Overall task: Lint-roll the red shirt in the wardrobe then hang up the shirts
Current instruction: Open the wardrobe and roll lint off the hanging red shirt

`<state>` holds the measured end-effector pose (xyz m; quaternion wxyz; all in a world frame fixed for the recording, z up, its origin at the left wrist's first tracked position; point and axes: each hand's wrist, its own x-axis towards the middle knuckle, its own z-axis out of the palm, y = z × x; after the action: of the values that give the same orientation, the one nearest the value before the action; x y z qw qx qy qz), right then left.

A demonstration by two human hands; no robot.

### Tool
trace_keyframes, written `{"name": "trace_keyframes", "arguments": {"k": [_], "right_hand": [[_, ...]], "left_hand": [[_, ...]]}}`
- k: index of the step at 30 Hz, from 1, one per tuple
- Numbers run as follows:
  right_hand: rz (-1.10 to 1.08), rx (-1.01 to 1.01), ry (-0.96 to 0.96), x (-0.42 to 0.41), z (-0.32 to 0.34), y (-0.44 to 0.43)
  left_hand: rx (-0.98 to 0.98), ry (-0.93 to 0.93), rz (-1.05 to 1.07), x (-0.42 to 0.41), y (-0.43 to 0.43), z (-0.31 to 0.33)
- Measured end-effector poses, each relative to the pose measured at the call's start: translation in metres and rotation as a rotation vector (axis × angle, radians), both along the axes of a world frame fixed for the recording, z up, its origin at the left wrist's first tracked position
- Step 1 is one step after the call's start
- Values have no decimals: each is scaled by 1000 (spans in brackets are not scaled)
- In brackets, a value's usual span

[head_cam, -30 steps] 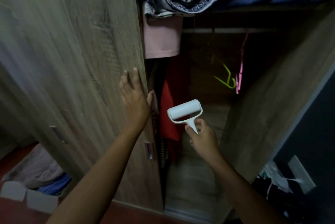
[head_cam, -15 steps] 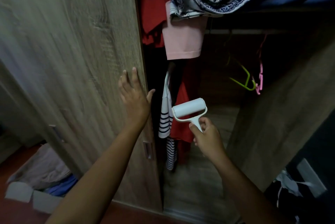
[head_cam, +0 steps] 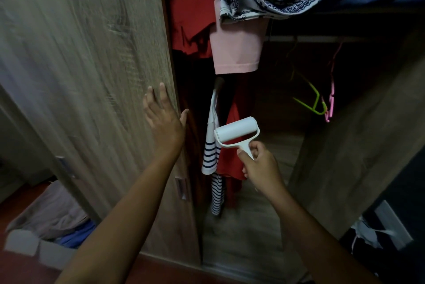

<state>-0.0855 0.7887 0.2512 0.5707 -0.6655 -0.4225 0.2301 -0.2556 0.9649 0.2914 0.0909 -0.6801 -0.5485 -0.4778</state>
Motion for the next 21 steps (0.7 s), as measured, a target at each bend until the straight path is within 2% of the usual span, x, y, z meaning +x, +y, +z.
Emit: {"name": "trace_keyframes", "arguments": {"k": [21], "right_hand": [[31,-7,30,-10,-2,13]], "left_hand": [[-13,-46,-8,-31,18,6]]}}
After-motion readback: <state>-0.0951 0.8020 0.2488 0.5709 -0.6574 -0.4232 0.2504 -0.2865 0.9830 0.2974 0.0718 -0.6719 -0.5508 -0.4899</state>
